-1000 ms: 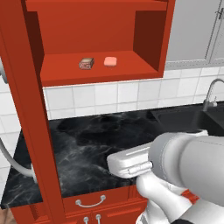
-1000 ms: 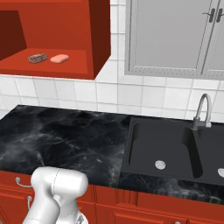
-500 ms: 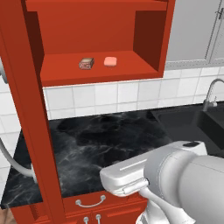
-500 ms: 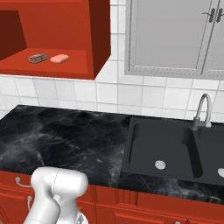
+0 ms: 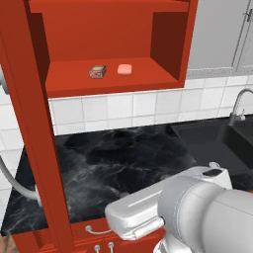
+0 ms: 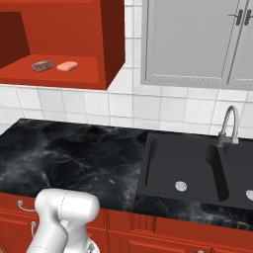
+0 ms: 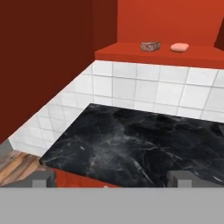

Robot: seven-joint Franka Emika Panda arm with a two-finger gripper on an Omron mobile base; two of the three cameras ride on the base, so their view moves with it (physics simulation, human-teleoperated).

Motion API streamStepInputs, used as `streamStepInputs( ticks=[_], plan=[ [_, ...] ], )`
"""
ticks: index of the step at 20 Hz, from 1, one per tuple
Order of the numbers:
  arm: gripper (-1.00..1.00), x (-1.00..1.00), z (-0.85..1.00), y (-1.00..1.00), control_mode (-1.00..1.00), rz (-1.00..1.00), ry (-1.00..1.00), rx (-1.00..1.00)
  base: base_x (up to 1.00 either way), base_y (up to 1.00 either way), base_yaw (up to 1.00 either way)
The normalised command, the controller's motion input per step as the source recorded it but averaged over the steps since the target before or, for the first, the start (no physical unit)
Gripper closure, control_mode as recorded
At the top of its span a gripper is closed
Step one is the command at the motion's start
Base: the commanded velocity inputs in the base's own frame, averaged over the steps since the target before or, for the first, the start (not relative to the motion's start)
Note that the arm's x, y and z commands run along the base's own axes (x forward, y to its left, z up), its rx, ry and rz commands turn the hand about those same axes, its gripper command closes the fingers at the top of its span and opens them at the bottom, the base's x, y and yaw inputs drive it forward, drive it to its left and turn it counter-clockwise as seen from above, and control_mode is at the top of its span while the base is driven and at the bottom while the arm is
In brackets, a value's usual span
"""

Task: Pick up the bar soap and bar soap from the sink, and place them back in the cabinet, and close the cabinet door.

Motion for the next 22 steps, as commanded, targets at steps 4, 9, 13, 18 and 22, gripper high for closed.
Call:
streamStepInputs(
  ticks=[4,9,13,18,22],
  plan=[
    [-1.00,-0.11,0.00,0.05,-1.00,0.05,0.00,0.00,0.00,0.00,0.00],
    [-1.00,-0.08,0.00,0.08,-1.00,0.05,0.00,0.00,0.00,0.00,0.00],
    [-1.00,-0.07,0.00,0.07,-1.00,0.04,0.00,0.00,0.00,0.00,0.00],
    [-1.00,-0.10,0.00,0.16,-1.00,0.03,0.00,0.00,0.00,0.00,0.00],
    [-1.00,-0.23,0.00,0.23,-1.00,0.02,0.00,0.00,0.00,0.00,0.00]
  ],
)
